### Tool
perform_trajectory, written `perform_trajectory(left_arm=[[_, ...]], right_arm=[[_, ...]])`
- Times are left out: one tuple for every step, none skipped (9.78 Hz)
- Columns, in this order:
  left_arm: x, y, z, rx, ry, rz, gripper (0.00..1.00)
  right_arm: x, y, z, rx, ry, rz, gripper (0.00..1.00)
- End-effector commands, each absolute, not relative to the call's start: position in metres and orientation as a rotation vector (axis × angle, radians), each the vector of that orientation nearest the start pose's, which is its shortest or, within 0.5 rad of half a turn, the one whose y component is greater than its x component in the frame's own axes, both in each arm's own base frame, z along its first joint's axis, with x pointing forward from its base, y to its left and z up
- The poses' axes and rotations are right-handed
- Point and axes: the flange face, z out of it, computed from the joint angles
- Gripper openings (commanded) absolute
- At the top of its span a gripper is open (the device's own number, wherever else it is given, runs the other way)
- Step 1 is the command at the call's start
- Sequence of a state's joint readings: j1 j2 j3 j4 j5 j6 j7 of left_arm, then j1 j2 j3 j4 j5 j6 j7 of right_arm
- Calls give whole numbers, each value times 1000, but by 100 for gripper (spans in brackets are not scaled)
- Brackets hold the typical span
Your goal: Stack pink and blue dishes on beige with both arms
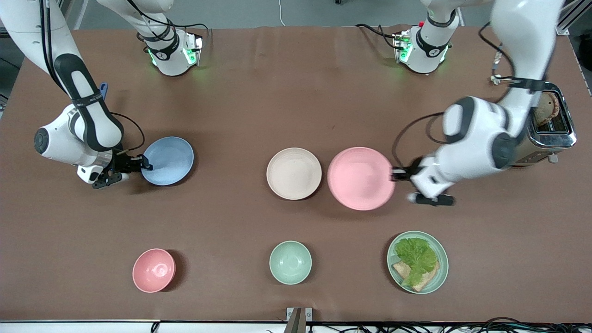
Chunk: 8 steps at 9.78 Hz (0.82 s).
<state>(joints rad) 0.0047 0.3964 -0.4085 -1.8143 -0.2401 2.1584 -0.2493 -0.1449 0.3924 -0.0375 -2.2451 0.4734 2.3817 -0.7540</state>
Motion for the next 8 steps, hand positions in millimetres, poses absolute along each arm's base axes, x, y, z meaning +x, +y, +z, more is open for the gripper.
perform_trajectory(left_arm=[[562, -317, 293, -3388, -140, 245, 1], [550, -342, 279, -3343, -185, 228, 0], [540, -360, 267, -3311, -214, 226, 0], [531, -376, 257, -3301, -235, 222, 0], [525, -388, 248, -3312, -237, 196, 0], [523, -393, 235, -3318, -247, 192, 0], [518, -400, 226, -3315, -216, 190, 0], [514, -404, 222, -3310, -204, 201, 0]], right_arm=[[510, -89, 185, -2697, -234, 161, 0], [517, -93, 199, -2675, -231, 164, 0], [532, -106, 226, -2652, -168, 178, 0], [550, -104, 263, -2615, -132, 228, 0], [566, -102, 294, -2613, -80, 303, 0], [577, -89, 310, -2628, -14, 334, 0], [582, -58, 320, -2650, 52, 356, 0], [586, -29, 325, -2661, 112, 379, 0]])
